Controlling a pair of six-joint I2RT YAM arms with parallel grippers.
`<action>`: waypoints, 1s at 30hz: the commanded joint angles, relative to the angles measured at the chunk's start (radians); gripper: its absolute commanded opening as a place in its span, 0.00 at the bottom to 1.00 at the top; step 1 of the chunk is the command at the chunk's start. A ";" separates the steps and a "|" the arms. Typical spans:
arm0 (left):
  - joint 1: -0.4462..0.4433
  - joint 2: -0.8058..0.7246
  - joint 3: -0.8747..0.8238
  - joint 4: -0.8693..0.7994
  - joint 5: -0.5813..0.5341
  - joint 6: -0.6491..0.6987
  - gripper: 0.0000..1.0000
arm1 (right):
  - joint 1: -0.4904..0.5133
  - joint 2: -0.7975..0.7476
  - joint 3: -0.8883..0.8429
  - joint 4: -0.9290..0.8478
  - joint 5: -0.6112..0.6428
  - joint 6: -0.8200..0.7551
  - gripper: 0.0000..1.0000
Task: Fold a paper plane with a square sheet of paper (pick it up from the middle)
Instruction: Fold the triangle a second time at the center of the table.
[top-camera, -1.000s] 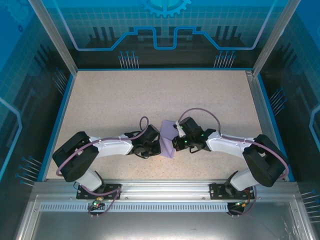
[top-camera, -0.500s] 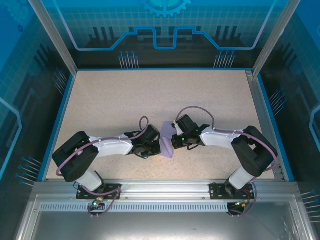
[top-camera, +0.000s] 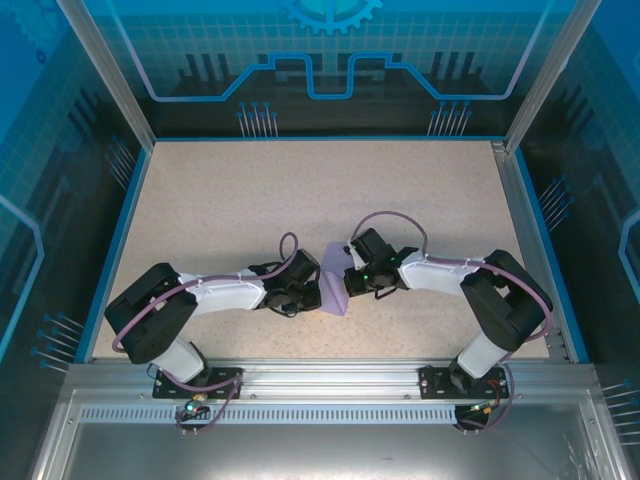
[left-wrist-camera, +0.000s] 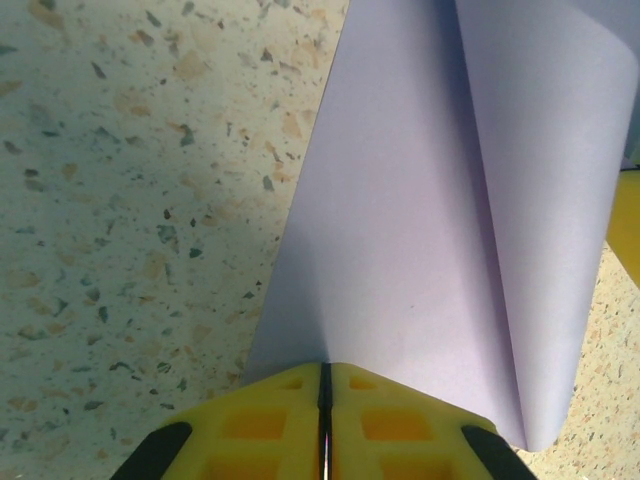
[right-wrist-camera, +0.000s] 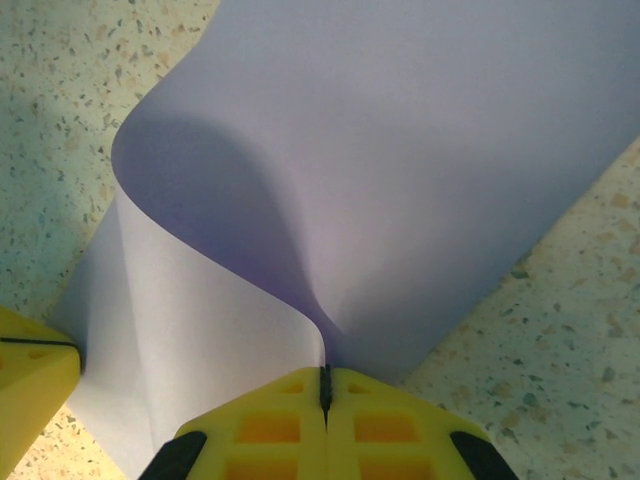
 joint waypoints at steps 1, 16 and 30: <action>0.000 0.009 -0.001 -0.075 -0.036 0.014 0.12 | -0.016 0.026 0.025 -0.017 0.001 -0.001 0.03; 0.000 0.009 -0.004 -0.073 -0.036 0.014 0.13 | -0.017 -0.010 0.018 -0.038 0.009 0.009 0.04; 0.000 0.023 0.003 -0.063 -0.021 0.015 0.13 | -0.016 -0.008 0.030 -0.057 0.034 0.013 0.04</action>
